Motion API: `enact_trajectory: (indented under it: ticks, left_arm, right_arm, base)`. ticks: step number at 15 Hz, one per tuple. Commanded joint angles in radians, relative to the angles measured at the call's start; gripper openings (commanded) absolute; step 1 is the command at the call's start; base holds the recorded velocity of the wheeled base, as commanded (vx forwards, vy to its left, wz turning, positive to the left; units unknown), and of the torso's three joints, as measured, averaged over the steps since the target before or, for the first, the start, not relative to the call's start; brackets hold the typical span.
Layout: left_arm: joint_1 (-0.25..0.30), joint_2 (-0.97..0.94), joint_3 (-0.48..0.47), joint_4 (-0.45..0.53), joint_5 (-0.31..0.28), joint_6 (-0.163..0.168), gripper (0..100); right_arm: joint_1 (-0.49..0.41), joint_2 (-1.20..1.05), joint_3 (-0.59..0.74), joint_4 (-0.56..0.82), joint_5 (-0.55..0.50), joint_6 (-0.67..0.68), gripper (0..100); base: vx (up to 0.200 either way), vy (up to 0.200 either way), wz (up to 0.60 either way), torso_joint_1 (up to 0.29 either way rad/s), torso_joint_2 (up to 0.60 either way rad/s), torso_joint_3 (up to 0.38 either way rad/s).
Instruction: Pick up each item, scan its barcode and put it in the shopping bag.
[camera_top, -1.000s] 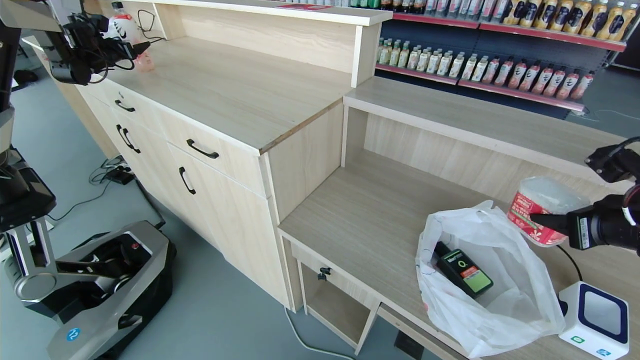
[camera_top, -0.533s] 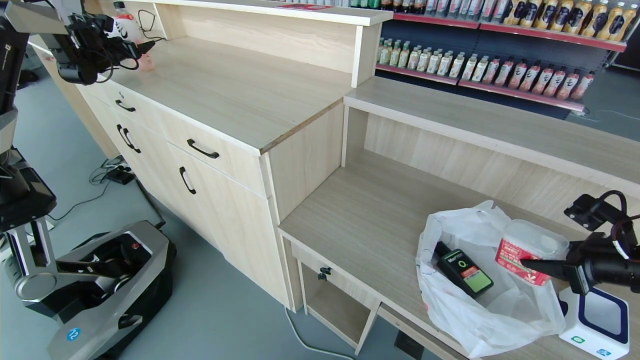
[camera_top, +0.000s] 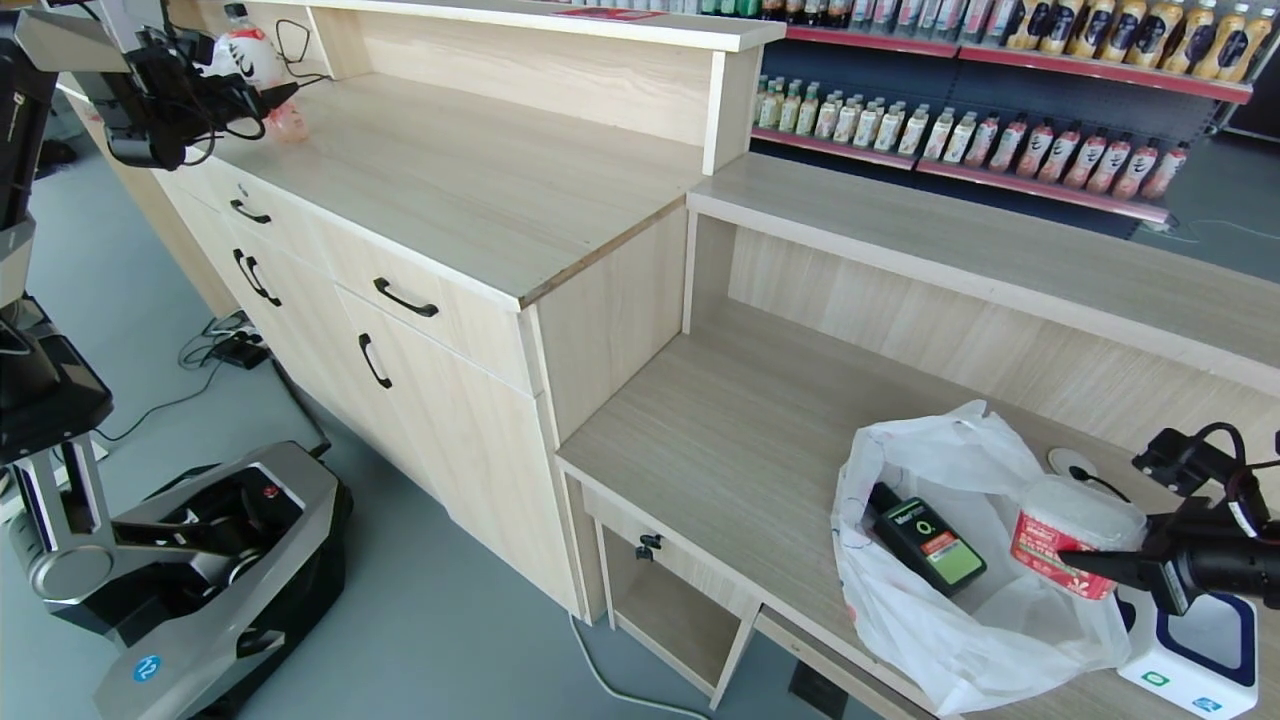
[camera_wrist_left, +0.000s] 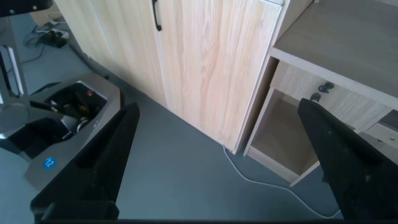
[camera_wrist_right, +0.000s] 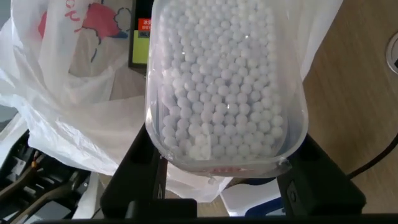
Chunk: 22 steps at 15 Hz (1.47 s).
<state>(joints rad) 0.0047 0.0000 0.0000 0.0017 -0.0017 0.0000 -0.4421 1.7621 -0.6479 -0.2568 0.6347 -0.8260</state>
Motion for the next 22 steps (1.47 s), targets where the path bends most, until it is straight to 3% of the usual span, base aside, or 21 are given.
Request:
enact_trajectory:
  ticks: [1, 22]
  left_arm:
    - [0.0, 0.0, 0.0, 0.0, 0.0, 0.0, 100]
    - [0.0, 0.0, 0.0, 0.0, 0.0, 0.0, 100]
  right_arm:
    - [-0.001, 0.048, -0.027, 0.001, 0.002, -0.001, 0]
    - [0.003, 0.178, -0.105, -0.01, 0.003, 0.001, 0]
  base:
    - [0.0, 0.0, 0.0, 0.0, 0.0, 0.0]
    - [0.0, 0.0, 0.0, 0.0, 0.0, 0.0]
